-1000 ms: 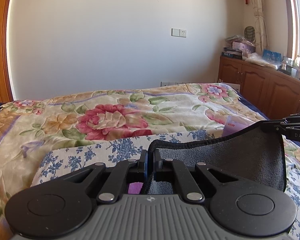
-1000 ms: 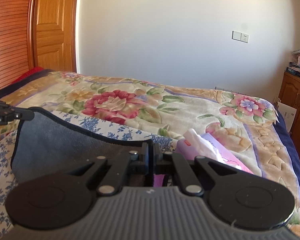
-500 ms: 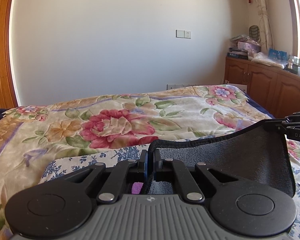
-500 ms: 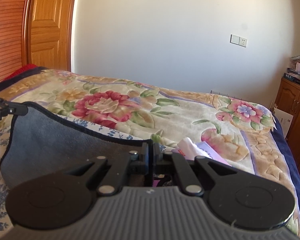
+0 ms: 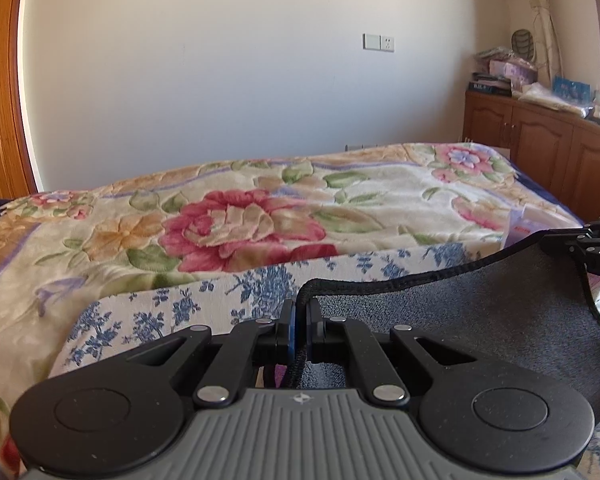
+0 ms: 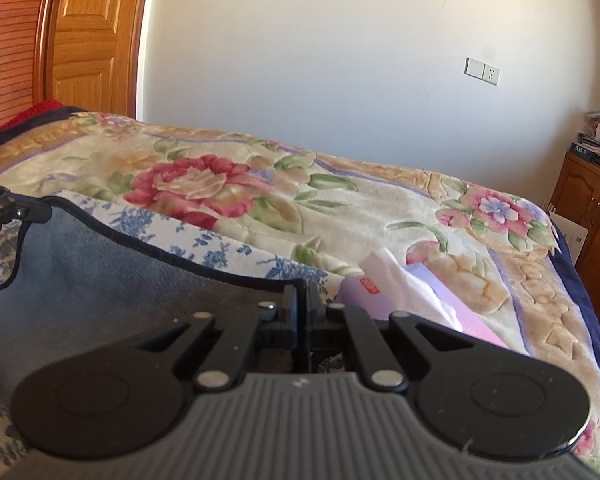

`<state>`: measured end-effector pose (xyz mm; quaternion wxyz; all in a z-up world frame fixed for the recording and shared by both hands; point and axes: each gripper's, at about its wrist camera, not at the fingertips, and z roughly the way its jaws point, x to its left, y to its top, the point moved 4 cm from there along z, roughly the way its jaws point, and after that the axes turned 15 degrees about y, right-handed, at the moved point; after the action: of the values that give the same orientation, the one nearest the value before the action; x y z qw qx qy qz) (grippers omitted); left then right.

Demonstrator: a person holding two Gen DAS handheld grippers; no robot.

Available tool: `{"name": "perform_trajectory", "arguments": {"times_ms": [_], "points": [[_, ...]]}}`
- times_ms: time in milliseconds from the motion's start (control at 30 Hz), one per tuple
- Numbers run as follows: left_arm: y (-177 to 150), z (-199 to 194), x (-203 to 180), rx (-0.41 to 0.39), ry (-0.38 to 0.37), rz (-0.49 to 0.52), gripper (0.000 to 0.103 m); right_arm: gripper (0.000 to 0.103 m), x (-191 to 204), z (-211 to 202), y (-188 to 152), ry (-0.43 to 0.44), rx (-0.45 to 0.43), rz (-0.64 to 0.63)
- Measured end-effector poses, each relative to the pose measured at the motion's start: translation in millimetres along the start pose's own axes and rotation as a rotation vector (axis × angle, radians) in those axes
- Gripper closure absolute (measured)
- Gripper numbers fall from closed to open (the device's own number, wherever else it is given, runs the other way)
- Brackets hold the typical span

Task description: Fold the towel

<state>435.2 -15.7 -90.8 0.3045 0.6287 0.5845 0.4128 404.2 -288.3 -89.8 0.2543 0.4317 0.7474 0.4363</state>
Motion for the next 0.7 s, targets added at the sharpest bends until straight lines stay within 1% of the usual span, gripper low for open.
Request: {"name": "perform_trajectory", "arguments": {"times_ms": [133, 333, 700], "points": [[-6.3, 11.6, -1.9, 0.019, 0.003, 0.009, 0.097, 0.098, -2.3, 8.5, -9.1, -0.001, 0.019, 0.009], [-12.4, 21.0, -4.8, 0.035, 0.006, 0.014, 0.097, 0.098, -3.9, 15.9, -16.5, -0.003, 0.025, 0.037], [-17.2, 31.8, -13.5, 0.050, 0.019, 0.043, 0.097, 0.098, -6.4, 26.5, -26.8, -0.014, 0.069, 0.031]]}}
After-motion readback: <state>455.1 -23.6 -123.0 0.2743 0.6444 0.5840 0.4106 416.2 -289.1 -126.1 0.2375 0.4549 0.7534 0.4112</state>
